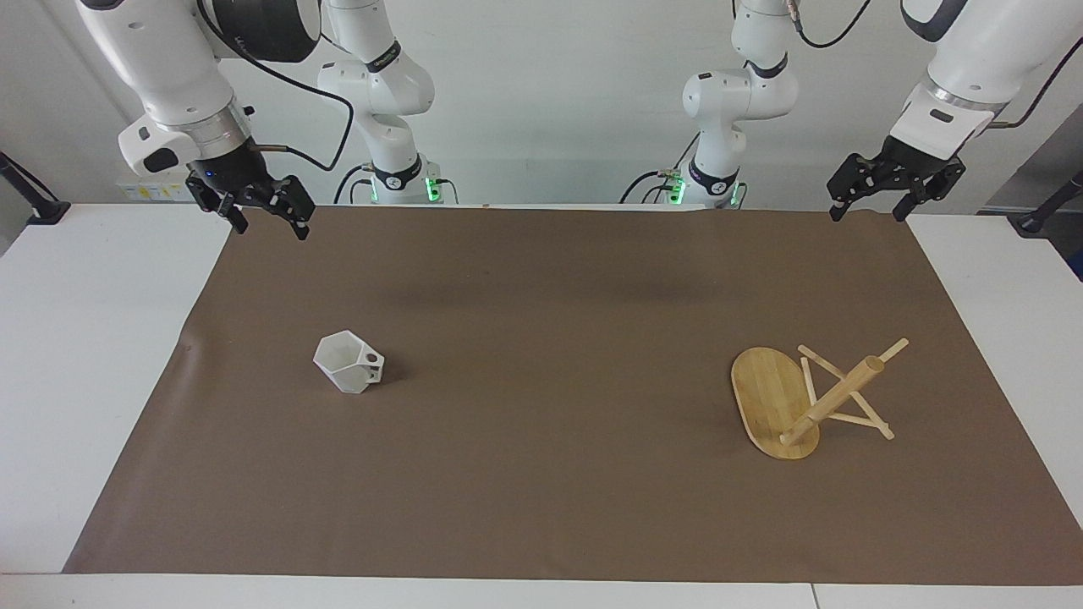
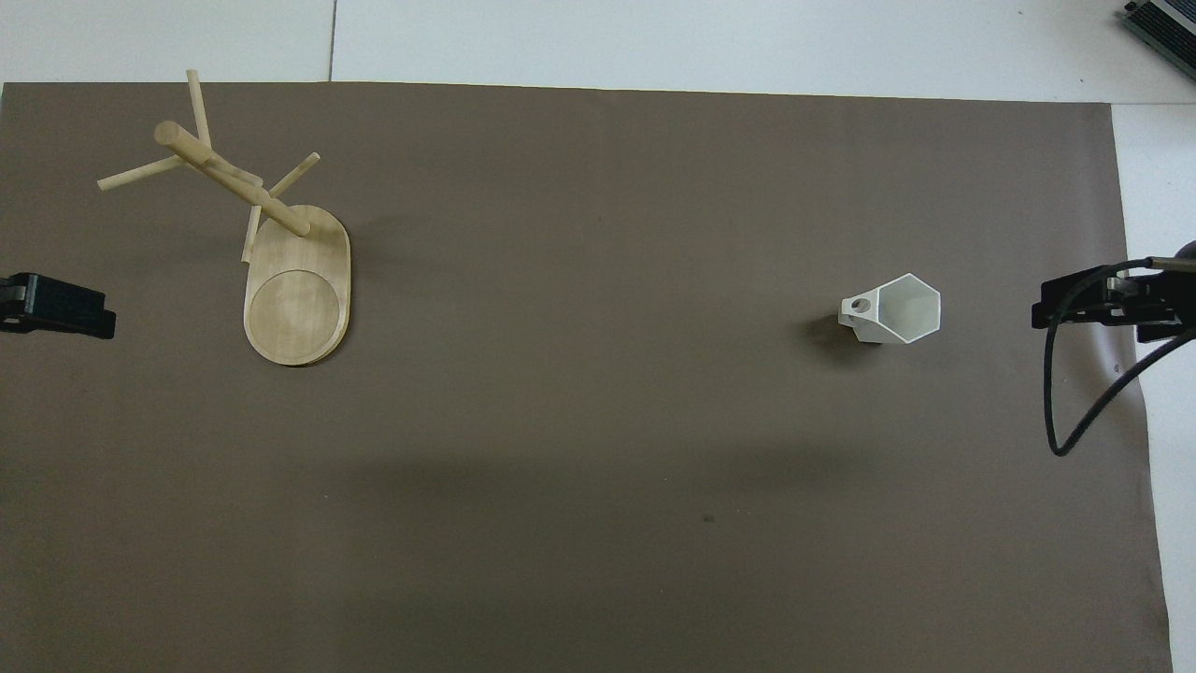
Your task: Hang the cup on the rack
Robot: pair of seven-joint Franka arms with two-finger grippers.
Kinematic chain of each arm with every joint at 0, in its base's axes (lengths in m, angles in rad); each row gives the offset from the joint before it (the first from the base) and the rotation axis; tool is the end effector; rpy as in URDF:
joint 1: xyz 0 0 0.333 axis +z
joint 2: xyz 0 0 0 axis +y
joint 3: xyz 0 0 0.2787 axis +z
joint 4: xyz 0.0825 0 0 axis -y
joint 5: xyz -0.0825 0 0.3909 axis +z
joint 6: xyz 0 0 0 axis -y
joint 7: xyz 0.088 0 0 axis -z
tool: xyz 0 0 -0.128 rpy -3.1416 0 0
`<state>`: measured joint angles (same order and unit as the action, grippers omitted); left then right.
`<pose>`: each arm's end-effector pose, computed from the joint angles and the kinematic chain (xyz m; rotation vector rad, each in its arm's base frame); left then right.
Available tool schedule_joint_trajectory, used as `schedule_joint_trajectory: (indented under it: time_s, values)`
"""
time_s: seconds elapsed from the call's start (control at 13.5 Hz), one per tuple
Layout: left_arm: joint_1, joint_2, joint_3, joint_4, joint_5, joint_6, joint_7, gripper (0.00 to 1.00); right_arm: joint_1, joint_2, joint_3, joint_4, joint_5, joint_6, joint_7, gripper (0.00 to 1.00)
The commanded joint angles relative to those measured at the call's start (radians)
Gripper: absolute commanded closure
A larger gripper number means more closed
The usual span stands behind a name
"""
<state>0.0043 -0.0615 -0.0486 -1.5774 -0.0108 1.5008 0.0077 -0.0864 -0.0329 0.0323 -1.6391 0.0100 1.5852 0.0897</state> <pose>0.5365 -0.0259 0.5907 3.1329 -0.0824 -0.0240 0.5514 -0.0284 0.5531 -3.1247 0.2255 0.0332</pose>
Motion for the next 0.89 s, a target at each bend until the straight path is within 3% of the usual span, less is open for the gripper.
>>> schedule_joint_trajectory:
  time_s: [0.0,0.82]
  values:
    - [-0.012,-0.024,0.007,-0.029,0.02,0.006,-0.012,0.0,-0.009,-0.027,0.006,-0.033,-0.002,0.021,-0.002,0.0]
    - [-0.006,-0.024,0.007,-0.021,0.02,0.012,-0.012,0.0,0.05,-0.025,-0.048,-0.031,-0.001,0.024,-0.002,0.0]
